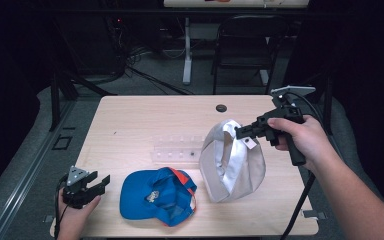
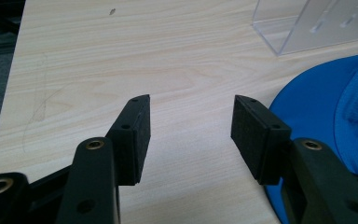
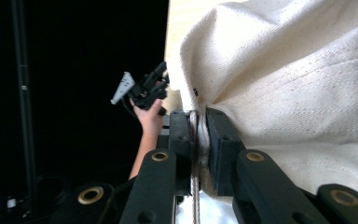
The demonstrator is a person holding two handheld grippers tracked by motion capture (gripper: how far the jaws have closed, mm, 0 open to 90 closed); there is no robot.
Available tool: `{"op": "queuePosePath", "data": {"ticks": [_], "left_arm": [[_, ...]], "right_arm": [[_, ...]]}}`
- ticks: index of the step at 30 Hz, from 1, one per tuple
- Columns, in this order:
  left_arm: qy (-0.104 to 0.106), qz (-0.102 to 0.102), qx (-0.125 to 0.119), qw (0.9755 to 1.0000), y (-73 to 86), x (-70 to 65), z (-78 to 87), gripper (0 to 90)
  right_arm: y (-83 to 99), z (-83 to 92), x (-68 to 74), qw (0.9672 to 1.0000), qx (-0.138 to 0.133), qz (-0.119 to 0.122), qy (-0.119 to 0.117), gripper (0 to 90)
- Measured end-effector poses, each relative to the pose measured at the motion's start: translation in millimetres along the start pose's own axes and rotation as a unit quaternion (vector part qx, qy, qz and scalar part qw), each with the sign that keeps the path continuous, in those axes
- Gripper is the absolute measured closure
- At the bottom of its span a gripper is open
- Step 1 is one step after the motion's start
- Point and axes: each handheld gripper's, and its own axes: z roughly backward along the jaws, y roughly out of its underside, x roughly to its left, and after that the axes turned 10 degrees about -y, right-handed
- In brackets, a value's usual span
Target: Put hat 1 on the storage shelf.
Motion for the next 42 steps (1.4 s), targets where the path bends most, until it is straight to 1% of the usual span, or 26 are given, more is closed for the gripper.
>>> {"op": "queuePosePath", "data": {"ticks": [1,2,4,6,11,12,14,16,17,18,19,21,22,23,26,27,29,30,31,33,34,35,36,38,41,42], "left_arm": [[0.002,-0.002,0.003,1.0,-0.5,-0.3,0.6,48.2],[0.006,-0.005,-0.003,1.0,-0.7,-1.5,0.8,48.2],[0.003,-0.007,-0.003,1.0,-1.1,-2.4,1.3,48.1],[0.004,-0.004,-0.007,1.0,-2.7,-4.7,2.0,47.4],[0.004,-0.011,-0.01,0.9999,-6.1,-9.0,3.6,46.9],[0.007,-0.012,-0.009,0.9999,-7.4,-10.2,5.1,46.9],[0.014,-0.015,-0.018,0.9996,-10.7,-14.2,7.5,49.0],[0.017,-0.026,-0.024,0.9992,-15.1,-18.6,10.5,51.5],[0.021,-0.038,-0.026,0.9987,-19.6,-23.7,13.2,54.1],[0.021,-0.038,-0.026,0.9987,-19.6,-23.7,13.2,54.5],[0.029,-0.049,-0.031,0.9979,-24.9,-30.5,15.6,55.5],[0.036,-0.059,-0.034,0.997,-30.4,-38.1,17.4,55.6],[0.036,-0.059,-0.034,0.997,-30.4,-38.1,17.4,55.5],[0.045,-0.062,-0.04,0.9963,-36.7,-44.5,19.7,54.4],[0.067,-0.055,-0.051,0.9949,-48.3,-52.2,23.9,52.9],[0.067,-0.055,-0.051,0.9949,-48.3,-52.2,23.9,52.7],[0.076,-0.058,-0.053,0.994,-56.4,-57.7,25.2,52.5],[0.075,-0.07,-0.053,0.9933,-63.3,-64.6,25.4,51.8],[0.075,-0.07,-0.053,0.9933,-63.3,-64.6,25.4,51.8],[0.077,-0.08,-0.055,0.9923,-69.3,-71.5,25.6,51.3],[0.079,-0.085,-0.056,0.9917,-72.1,-74.9,25.8,50.9],[0.081,-0.096,-0.062,0.9901,-77.2,-81.6,26.6,49.4],[0.081,-0.096,-0.062,0.9901,-77.2,-81.6,26.6,49.0],[0.085,-0.108,-0.07,0.9881,-84.6,-89.6,28.1,48.9],[0.088,-0.109,-0.072,0.9875,-89.6,-93.1,29.4,48.8],[0.09,-0.11,-0.076,0.9869,-94.7,-96.0,30.8,48.3]], "right_arm": [[0.0,0.0,0.0,1.0,0.0,0.0,0.0,82.0],[-1.3,-1.4,1.1,1.0,-0.004,0.001,-0.009,82.0],[-2.5,-2.8,2.5,0.9998,-0.005,0.001,-0.017,82.0],[-3.7,-4.3,3.1,0.9997,-0.005,0.003,-0.022,82.0],[-7.6,-8.9,4.3,0.9995,-0.006,0.002,-0.032,82.0],[-7.6,-8.9,4.3,0.9995,-0.006,0.002,-0.032,82.0],[-9.9,-11.0,5.3,0.9992,-0.01,0.001,-0.039,81.9],[-12.7,-12.5,5.8,0.9989,-0.013,-0.002,-0.045,81.9],[-15.4,-13.8,6.2,0.9988,-0.016,-0.003,-0.046,81.9],[-15.4,-13.8,6.2,0.9988,-0.016,-0.003,-0.046,81.9],[-18.2,-15.8,8.1,0.9984,-0.024,-0.004,-0.052,81.9],[-21.4,-16.9,10.6,0.998,-0.027,-0.005,-0.057,81.9],[-21.4,-16.9,10.6,0.998,-0.027,-0.005,-0.057,81.9],[-24.8,-18.9,13.7,0.9975,-0.033,-0.004,-0.062,81.9],[-29.7,-22.6,18.4,0.9973,-0.039,-0.001,-0.063,81.9],[-29.7,-22.6,18.4,0.9973,-0.039,-0.001,-0.063,81.9],[-33.0,-25.7,21.2,0.9971,-0.039,0.001,-0.065,81.9],[-36.6,-29.1,24.1,0.9968,-0.043,0.0,-0.068,81.9],[-38.5,-30.6,25.2,0.9966,-0.045,0.0,-0.069,81.9],[-40.8,-32.1,26.0,0.9963,-0.045,0.0,-0.073,81.9],[-42.2,-33.2,26.5,0.996,-0.049,-0.002,-0.075,81.9],[-46.0,-36.1,27.7,0.9952,-0.054,-0.004,-0.081,81.9],[-46.0,-36.1,27.7,0.9952,-0.054,-0.004,-0.081,81.9],[-52.0,-40.6,29.7,0.9937,-0.064,-0.006,-0.092,81.9],[-56.2,-44.6,31.6,0.9931,-0.068,-0.008,-0.096,81.9],[-60.3,-48.9,33.9,0.9926,-0.072,-0.007,-0.097,81.9]]}}
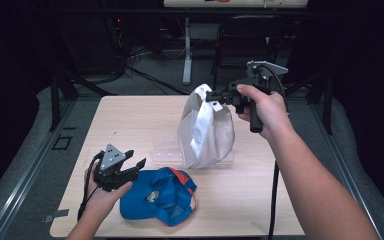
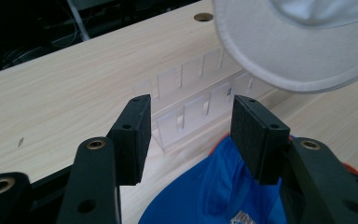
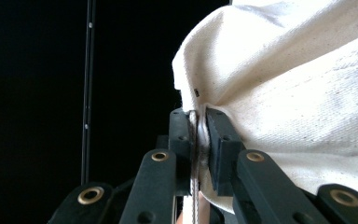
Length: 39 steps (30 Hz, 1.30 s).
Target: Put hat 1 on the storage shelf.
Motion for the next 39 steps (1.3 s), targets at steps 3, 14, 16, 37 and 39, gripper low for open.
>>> {"op": "queuePosePath", "data": {"ticks": [3,14,16,37,39], "left_arm": [[0.002,-0.007,-0.007,0.9999,-9.6,-2.7,-0.4,48.3],[0.018,-0.063,-0.015,0.9977,-34.4,-21.8,-11.6,46.5],[0.023,-0.069,-0.016,0.9972,-35.8,-26.8,-13.0,46.5],[-0.013,-0.123,0.039,0.9916,-37.4,-55.9,-63.1,65.4],[-0.01,-0.122,0.036,0.9919,-37.7,-54.3,-64.0,73.0]], "right_arm": [[-5.0,-8.2,3.1,1.0,-0.008,-0.001,-0.004,81.9],[-21.3,-43.2,-0.8,0.9995,-0.026,-0.012,-0.011,81.9],[-22.9,-48.4,-1.3,0.9995,-0.027,-0.013,-0.012,81.9],[-24.3,-59.8,7.4,0.9982,-0.053,-0.009,-0.025,81.9],[-23.5,-59.8,8.2,0.9982,-0.054,-0.009,-0.025,81.8]]}}
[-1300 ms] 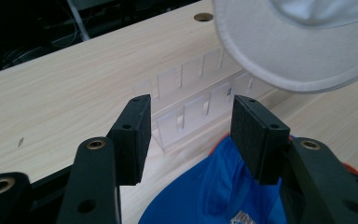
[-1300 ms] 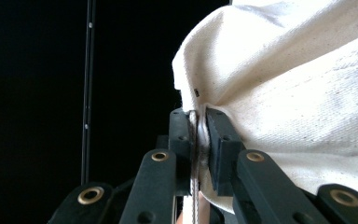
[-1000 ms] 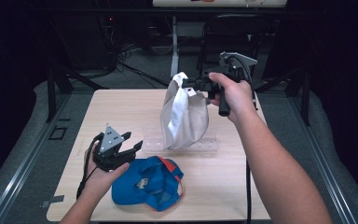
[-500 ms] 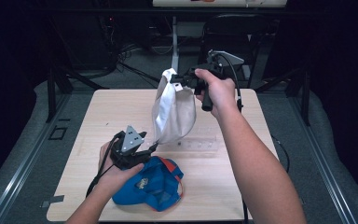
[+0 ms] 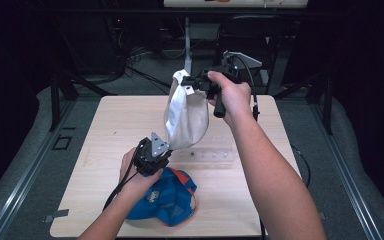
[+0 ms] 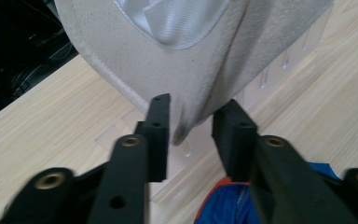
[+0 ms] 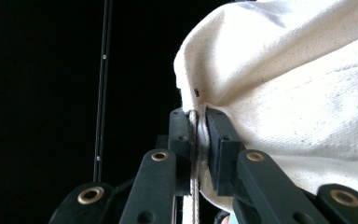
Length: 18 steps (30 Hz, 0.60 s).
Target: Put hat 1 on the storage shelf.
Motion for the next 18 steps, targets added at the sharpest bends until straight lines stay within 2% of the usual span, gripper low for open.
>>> {"op": "queuePosePath", "data": {"ticks": [3,7,8,9,10,11,12,16,18], "left_arm": [[0.009,0.002,-0.005,0.9999,0.6,4.7,-0.4,80.6],[0.017,0.006,-0.011,0.9998,2.2,9.7,0.4,82.6],[0.02,0.011,-0.015,0.9996,3.0,11.7,0.2,82.6],[0.029,0.027,-0.018,0.9991,4.8,16.6,0.3,82.9],[0.029,0.027,-0.018,0.9991,4.8,16.6,0.3,83.0],[0.042,0.047,-0.022,0.9978,6.7,21.6,0.3,83.0],[0.042,0.047,-0.022,0.9978,6.7,21.6,0.3,83.1],[0.059,0.082,-0.03,0.9944,11.6,29.1,-0.9,83.4],[0.063,0.087,-0.031,0.9937,13.1,30.6,-1.4,83.6]], "right_arm": [[1.5,-0.5,0.8,1.0,0.001,0.003,0.0,81.9],[2.7,-0.7,1.8,1.0,0.001,0.007,-0.001,81.9],[2.8,-0.4,2.0,1.0,0.002,0.007,0.001,81.9],[3.0,-0.1,2.1,1.0,0.003,0.009,0.002,81.9],[3.0,-0.1,2.1,1.0,0.003,0.009,0.002,81.9],[3.3,-0.6,1.7,0.9999,0.001,0.011,0.003,82.0],[3.3,-0.6,1.7,0.9999,0.001,0.011,0.003,82.0],[4.9,-6.8,0.5,0.9998,0.008,0.016,0.009,82.0],[5.2,-8.7,-0.5,0.9997,0.01,0.016,0.012,82.0]]}}
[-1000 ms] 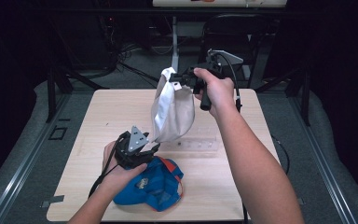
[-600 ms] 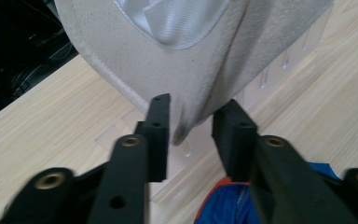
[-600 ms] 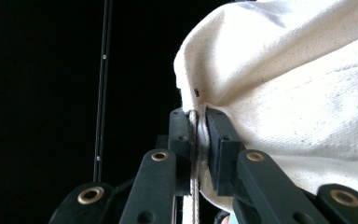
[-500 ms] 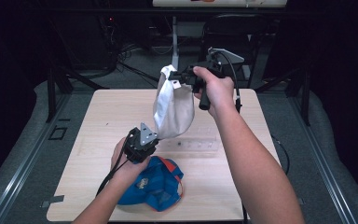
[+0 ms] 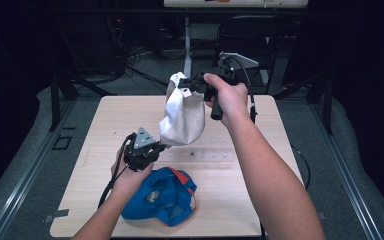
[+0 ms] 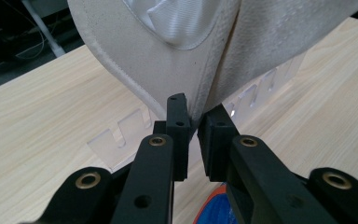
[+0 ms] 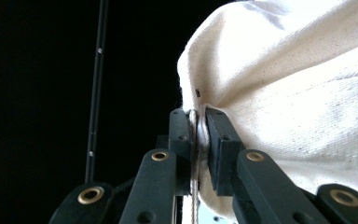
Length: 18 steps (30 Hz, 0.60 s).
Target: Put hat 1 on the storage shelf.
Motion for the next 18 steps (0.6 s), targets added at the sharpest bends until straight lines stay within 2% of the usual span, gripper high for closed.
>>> {"op": "queuePosePath", "data": {"ticks": [3,5,6,7,8,10,14,18], "left_arm": [[0.012,0.016,-0.005,0.9998,5.7,4.5,-1.6,83.8],[0.023,0.035,-0.01,0.9991,13.2,8.5,-5.2,83.7],[0.023,0.035,-0.01,0.9991,13.2,8.5,-5.2,83.7],[0.026,0.049,-0.014,0.9984,17.4,11.1,-7.2,83.7],[0.026,0.049,-0.014,0.9984,17.4,11.1,-7.2,83.6],[0.033,0.071,-0.019,0.9968,21.5,13.7,-9.3,83.6],[0.04,0.074,-0.02,0.9962,26.4,11.1,-13.5,83.6],[0.037,0.071,-0.014,0.9967,30.2,10.0,-17.6,83.6]], "right_arm": [[1.6,-5.6,-3.9,1.0,0.006,-0.003,0.0,82.0],[2.8,-9.8,-8.0,0.9999,0.011,-0.005,0.004,82.0],[2.8,-9.8,-8.0,0.9999,0.011,-0.005,0.004,82.0],[3.6,-12.1,-11.0,0.9999,0.014,-0.006,0.006,82.0],[3.6,-12.1,-11.0,0.9999,0.014,-0.006,0.006,82.0],[4.2,-14.5,-14.4,0.9998,0.018,-0.006,0.007,82.0],[4.7,-17.3,-16.9,0.9997,0.022,-0.008,0.012,82.0],[4.9,-18.9,-21.1,0.9995,0.026,-0.007,0.019,82.0]]}}
